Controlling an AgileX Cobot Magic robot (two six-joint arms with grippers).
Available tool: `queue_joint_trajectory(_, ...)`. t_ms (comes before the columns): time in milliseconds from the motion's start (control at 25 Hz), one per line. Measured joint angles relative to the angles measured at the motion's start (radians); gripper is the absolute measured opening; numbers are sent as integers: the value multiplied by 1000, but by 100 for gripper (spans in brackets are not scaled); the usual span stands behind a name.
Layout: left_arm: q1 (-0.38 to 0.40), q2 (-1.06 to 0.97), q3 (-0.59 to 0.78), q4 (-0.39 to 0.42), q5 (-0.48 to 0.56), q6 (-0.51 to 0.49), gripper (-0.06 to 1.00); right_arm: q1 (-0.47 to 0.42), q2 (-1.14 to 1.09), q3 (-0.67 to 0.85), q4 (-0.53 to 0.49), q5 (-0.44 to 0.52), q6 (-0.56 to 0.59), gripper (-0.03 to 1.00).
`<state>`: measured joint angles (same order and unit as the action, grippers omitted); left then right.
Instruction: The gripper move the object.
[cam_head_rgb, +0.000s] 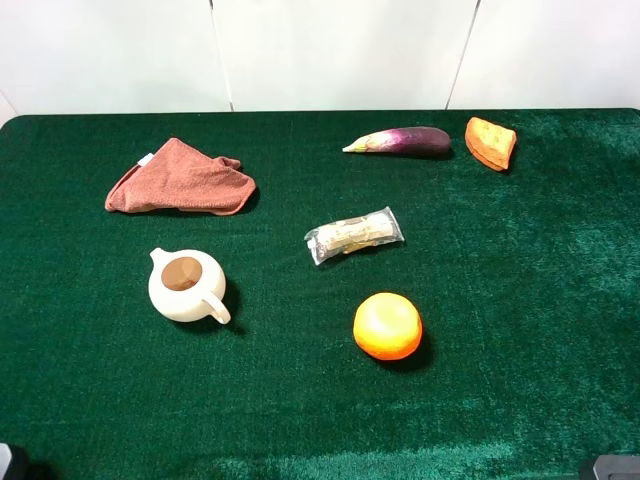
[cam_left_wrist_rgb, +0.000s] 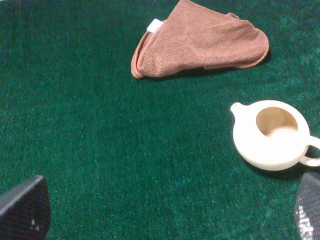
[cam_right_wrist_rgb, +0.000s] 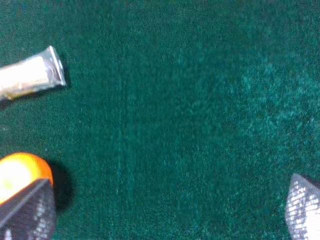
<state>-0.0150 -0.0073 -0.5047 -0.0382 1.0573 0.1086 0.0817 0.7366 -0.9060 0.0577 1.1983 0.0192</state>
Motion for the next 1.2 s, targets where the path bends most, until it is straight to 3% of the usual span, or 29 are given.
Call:
queue_joint_trajectory(360, 0, 0, 0, 0, 0, 0, 99, -89, -345, 232, -4, -123, 0, 69)
queue_joint_trajectory(720, 0, 0, 0, 0, 0, 0, 99, -131, -611, 377, -13, -144, 0, 69)
queue_joint_trajectory(1200, 0, 0, 0, 0, 0, 0, 99, -131, -741, 414, -26, -171, 0, 69)
